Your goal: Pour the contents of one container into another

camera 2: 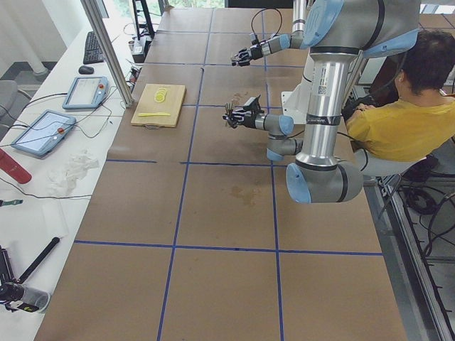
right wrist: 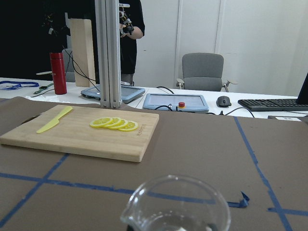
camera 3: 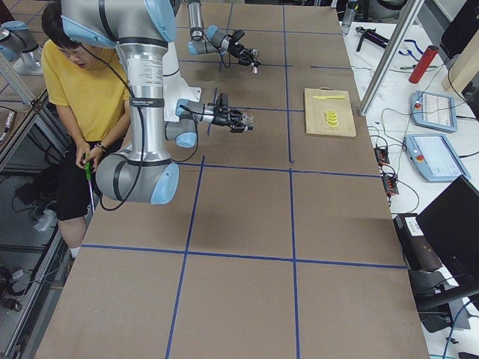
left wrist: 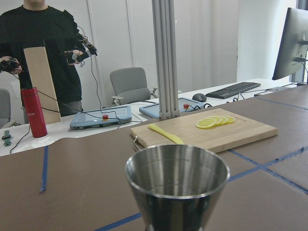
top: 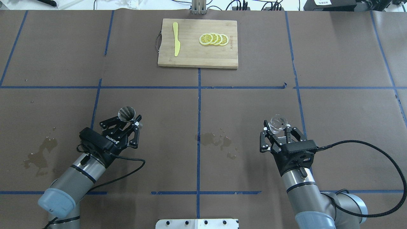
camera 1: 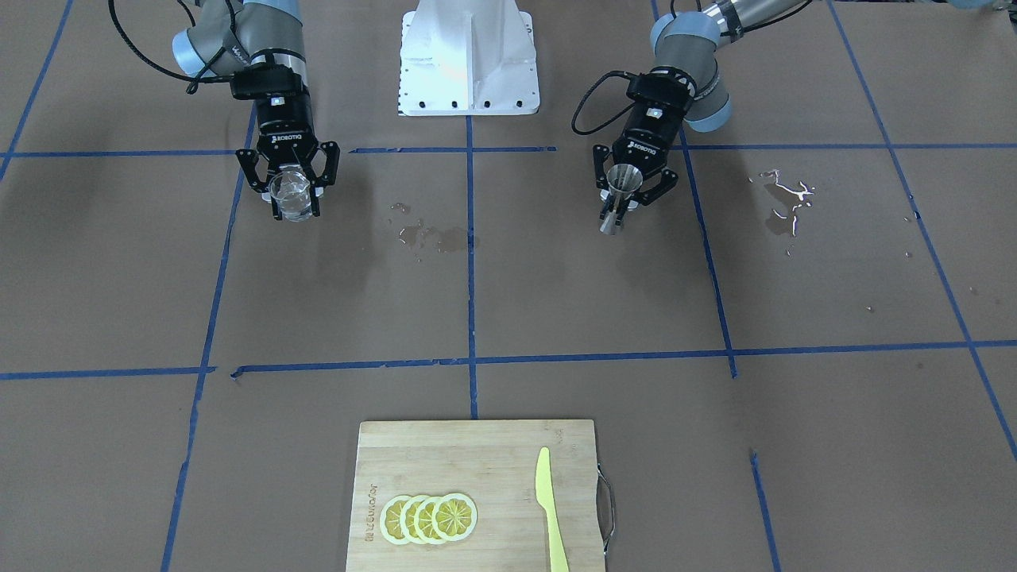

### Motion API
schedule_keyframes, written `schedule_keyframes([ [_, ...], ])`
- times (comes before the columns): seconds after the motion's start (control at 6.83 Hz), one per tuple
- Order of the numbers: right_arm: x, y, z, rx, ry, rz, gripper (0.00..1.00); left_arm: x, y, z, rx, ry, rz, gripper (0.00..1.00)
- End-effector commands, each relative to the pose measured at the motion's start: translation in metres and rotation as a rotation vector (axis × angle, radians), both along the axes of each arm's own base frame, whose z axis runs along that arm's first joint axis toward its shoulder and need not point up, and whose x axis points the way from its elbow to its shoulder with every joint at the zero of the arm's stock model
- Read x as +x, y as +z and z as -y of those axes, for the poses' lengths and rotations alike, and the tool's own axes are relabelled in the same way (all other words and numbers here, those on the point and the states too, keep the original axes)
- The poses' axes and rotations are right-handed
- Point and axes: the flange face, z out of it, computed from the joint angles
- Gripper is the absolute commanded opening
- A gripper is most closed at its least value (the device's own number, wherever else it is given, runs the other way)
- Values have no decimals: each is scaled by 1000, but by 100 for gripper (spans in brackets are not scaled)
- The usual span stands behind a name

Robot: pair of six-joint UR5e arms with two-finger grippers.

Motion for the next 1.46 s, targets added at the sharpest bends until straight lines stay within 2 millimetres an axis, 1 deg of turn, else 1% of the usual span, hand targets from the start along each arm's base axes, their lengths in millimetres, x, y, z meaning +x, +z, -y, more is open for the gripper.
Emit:
schedule_keyframes([
  [0.0, -15, -61, 1, 49, -18, 4, 0, 10, -34, 41, 49, 65, -28, 0],
  [0.15, -19, -84, 1, 74, -33, -18, 0, 33, -59, 66, 64, 76, -39, 0],
  [0.29, -18, -103, 1, 98, -41, -38, 0, 40, -68, 80, 79, 108, -36, 0],
  [0.44, -17, -118, -1, 104, -42, -16, 0, 42, -64, 86, 91, 144, -17, 0],
  [0.59, -10, -129, -3, 120, -50, -28, 0, 46, -67, 82, 153, 188, 37, 0],
  [0.73, -10, -141, -2, 133, -54, -35, 0, 50, -79, 80, 176, 214, 32, 0],
  [0.88, -14, -150, 0, 138, -60, -66, 0, 54, -86, 76, 190, 247, 23, 0],
  [1.02, -19, -170, 8, 132, -85, -74, 0, 65, -93, 61, 196, 269, 7, 0],
  [1.17, -23, -180, 19, 123, -74, -135, 0, 67, -96, 57, 197, 273, -1, 0],
  [1.32, -22, -189, 30, 115, -76, -148, 0, 69, -99, 56, 199, 278, -4, 0],
])
